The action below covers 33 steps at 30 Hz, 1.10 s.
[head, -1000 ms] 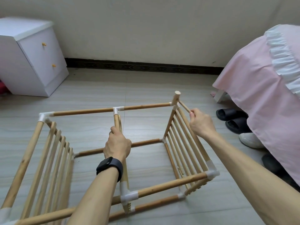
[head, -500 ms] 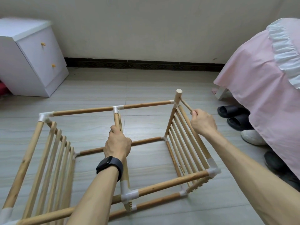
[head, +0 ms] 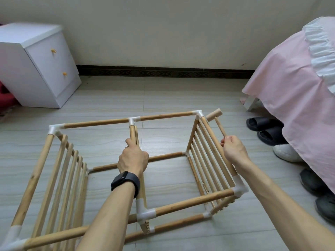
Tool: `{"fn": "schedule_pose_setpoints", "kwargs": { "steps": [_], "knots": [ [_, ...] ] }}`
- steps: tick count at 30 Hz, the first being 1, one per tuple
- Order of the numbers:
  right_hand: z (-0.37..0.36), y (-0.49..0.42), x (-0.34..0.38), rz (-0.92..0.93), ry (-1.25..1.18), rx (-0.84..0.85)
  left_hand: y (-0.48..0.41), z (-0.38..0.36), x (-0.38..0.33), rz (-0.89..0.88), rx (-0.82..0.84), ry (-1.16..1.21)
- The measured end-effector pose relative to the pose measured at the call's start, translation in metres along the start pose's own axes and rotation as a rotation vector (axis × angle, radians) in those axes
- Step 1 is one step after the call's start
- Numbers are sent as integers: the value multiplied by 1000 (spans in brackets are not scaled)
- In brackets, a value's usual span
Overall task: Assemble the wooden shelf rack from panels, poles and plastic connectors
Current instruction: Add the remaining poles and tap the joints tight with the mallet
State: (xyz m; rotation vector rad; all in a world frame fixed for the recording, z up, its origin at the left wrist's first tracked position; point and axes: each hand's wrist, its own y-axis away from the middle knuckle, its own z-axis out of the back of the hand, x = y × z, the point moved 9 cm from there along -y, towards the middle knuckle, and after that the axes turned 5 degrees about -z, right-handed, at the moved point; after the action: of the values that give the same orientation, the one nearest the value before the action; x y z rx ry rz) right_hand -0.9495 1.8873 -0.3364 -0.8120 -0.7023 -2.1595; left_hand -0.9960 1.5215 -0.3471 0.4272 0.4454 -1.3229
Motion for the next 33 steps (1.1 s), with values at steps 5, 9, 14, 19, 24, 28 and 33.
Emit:
{"fn": "schedule_pose_setpoints", "kwargs": {
  "steps": [5,9,14,19,24,28,33],
  "knots": [
    [-7,22,-25,-106,-303,156,-2,-3,3,17,0,6],
    [8,36,-18,-90,-453,123,-4,4,6,25,25,90],
    [57,55,52,-30,-596,148,-17,37,-11,-17,37,220],
    [118,89,154,26,-663,213,-13,65,-57,-66,257,279],
    [120,141,241,130,-711,365,27,147,-130,-405,264,304],
    [81,178,275,153,-655,474,90,203,-177,-501,526,646],
    [47,214,294,234,-633,471,121,219,-152,-468,440,597]
  ]
}}
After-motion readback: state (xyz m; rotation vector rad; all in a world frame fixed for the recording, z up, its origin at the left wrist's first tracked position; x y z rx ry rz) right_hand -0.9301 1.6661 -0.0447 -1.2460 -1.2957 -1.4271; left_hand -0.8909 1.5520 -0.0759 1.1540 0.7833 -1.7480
